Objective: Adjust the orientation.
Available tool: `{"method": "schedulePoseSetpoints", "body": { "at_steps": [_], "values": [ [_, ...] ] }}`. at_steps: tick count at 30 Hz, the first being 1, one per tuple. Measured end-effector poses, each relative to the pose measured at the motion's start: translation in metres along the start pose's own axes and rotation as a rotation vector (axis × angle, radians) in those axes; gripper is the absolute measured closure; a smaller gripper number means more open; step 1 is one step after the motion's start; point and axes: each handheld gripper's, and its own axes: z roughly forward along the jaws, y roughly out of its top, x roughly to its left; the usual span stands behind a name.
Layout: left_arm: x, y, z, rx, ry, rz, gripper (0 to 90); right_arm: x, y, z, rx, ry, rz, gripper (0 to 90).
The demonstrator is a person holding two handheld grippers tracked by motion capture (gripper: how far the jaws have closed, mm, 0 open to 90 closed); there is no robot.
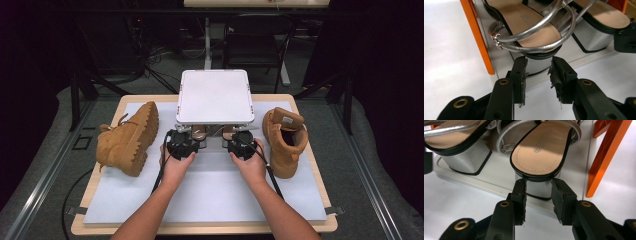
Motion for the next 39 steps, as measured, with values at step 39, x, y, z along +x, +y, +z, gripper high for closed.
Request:
{"method": "schedulePoseSetpoints", "body": {
  "at_steps": [39],
  "values": [
    [0.029,-0.060,-0.085,0.006,-0.055,0.027,57.5,-0.008,-0.071,-0.091,-0.056,0.065,-0.077,55.0]
  ]
}}
